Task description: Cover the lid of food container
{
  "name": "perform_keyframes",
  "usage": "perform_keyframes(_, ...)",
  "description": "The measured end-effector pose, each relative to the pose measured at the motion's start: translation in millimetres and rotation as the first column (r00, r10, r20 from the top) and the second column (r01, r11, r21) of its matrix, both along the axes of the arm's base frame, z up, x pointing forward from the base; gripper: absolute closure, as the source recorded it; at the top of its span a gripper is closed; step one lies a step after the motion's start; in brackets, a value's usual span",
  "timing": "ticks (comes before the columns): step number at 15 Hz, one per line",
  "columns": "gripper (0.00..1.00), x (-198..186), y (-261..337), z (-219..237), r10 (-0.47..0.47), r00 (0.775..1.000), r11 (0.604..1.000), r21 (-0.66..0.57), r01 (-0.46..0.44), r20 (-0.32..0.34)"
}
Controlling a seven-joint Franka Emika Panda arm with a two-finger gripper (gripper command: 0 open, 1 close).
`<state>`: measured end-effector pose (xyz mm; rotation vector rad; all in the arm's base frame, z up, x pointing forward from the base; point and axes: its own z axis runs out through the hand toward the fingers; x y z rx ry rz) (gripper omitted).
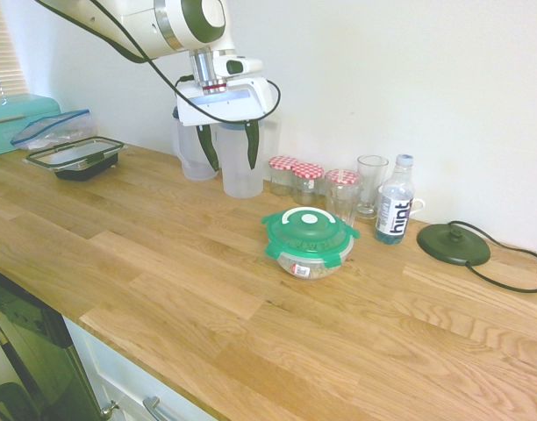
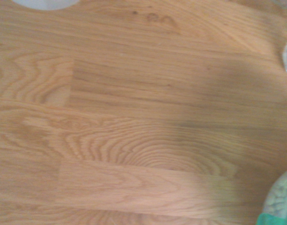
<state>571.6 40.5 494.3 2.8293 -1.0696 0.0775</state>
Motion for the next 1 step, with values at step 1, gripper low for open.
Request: perform_keyframes(1, 0.0, -12.5, -6.4, -1.3, -0.001, 1.0, 0.998, 0.07, 0.001, 0.01)
